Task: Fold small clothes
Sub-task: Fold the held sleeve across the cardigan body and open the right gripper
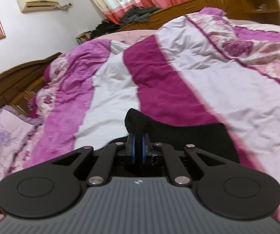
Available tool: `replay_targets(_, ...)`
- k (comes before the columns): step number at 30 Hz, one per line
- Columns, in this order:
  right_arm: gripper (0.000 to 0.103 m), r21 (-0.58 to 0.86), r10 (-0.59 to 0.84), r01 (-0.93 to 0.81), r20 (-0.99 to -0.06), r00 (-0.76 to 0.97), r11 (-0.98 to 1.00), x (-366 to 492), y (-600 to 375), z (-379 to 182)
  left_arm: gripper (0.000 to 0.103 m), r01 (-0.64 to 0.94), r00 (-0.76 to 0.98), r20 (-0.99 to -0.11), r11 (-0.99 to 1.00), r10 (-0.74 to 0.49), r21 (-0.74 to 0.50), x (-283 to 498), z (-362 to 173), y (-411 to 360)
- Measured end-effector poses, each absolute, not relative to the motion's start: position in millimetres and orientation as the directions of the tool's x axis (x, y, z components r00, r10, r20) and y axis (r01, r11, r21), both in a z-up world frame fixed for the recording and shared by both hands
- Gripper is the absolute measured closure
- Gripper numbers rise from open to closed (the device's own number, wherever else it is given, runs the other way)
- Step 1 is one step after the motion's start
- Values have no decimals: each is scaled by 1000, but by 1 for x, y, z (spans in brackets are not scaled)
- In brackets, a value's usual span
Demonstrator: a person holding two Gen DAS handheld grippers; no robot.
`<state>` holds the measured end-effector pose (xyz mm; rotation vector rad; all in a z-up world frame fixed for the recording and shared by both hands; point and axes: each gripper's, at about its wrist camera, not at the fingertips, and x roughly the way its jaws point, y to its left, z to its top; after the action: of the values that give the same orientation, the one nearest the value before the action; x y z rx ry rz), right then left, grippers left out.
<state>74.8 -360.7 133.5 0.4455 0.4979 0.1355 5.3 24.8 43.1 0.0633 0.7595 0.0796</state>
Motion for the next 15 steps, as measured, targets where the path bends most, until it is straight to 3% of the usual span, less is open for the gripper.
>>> replay_targets(15,97,533,399,-156,-377,836,831,101,-269,156,0,-109,715,-690,993,112,48,1,39,55)
